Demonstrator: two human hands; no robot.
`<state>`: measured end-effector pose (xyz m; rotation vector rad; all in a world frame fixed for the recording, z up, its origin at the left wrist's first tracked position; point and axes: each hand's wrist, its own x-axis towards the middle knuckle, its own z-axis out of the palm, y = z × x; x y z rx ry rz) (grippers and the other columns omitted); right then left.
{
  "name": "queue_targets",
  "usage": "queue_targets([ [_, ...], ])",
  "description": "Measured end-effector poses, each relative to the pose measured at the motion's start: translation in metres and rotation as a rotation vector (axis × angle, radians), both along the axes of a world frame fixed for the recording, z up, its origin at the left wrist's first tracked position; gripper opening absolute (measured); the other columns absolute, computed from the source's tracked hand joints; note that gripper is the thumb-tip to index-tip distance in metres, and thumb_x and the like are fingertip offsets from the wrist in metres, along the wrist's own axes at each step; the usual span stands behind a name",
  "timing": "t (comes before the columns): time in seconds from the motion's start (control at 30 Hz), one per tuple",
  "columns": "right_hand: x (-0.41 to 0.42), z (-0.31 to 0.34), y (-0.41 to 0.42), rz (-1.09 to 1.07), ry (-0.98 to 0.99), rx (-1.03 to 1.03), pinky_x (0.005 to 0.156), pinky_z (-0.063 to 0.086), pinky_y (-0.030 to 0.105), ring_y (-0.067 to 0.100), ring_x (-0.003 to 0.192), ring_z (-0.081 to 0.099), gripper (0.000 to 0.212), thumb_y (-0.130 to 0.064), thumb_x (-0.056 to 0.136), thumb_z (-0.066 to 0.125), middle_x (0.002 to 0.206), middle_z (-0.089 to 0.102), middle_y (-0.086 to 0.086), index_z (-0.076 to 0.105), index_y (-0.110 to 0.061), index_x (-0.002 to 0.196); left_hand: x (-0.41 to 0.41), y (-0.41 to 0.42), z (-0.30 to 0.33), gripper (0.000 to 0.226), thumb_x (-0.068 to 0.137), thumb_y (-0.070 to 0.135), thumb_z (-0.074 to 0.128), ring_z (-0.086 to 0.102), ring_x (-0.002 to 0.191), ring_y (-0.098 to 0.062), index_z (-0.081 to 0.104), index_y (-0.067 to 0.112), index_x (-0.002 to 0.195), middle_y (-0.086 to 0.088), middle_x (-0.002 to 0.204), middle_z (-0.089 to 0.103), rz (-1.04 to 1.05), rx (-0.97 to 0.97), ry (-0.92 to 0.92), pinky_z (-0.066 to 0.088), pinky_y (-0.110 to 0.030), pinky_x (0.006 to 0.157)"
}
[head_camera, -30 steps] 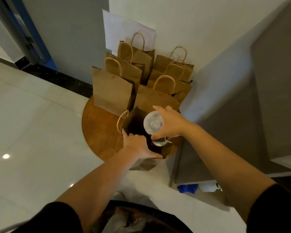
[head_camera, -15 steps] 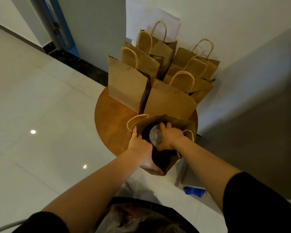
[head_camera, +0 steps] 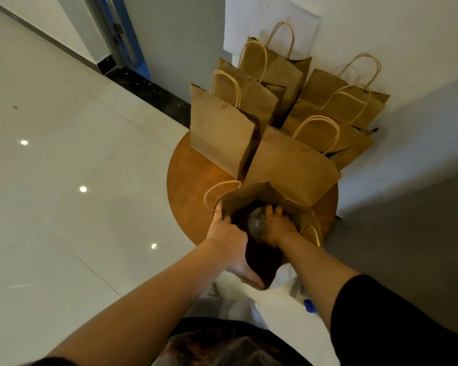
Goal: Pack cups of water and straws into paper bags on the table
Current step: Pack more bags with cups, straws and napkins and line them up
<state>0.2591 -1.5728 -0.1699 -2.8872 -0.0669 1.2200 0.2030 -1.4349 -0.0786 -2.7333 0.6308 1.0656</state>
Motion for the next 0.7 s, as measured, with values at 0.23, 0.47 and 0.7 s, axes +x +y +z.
queue_targets([
  [0.23,0.01,0.036,0.01,0.073,0.014,-0.039,0.101,0.036,0.048,0.038,0.129,0.036,0.067,-0.035,0.091,0.054,0.144,0.029,0.018,0.021,-0.013,0.144,0.013,-0.004,0.019,0.056,0.083,0.065,0.05,0.049,0.119,-0.029,0.06,0.02,0.114,0.001,0.106,0.062,0.009,-0.136,-0.047,0.014,-0.052,0.111],
  [0.47,-0.016,0.127,0.0,0.105,-0.399,0.083,0.064,0.04,0.036,0.031,0.094,0.058,0.004,-0.016,0.09,0.051,0.102,0.058,0.011,0.05,-0.016,0.086,0.031,-0.032,0.05,0.024,0.094,0.028,0.046,0.052,0.067,-0.015,0.049,0.018,0.072,0.007,0.066,0.045,0.014,-0.332,-0.2,0.033,-0.027,0.054],
  [0.7,-0.09,0.187,-0.041,-0.085,-0.692,0.03,0.061,0.033,0.034,0.031,0.091,0.055,0.008,-0.005,0.088,0.049,0.099,0.056,0.011,0.051,-0.012,0.084,-0.009,-0.07,0.091,0.025,0.094,0.021,0.045,0.055,0.068,-0.02,0.051,0.02,0.07,0.002,0.065,0.049,-0.073,-0.415,-0.288,0.039,-0.03,0.058],
])
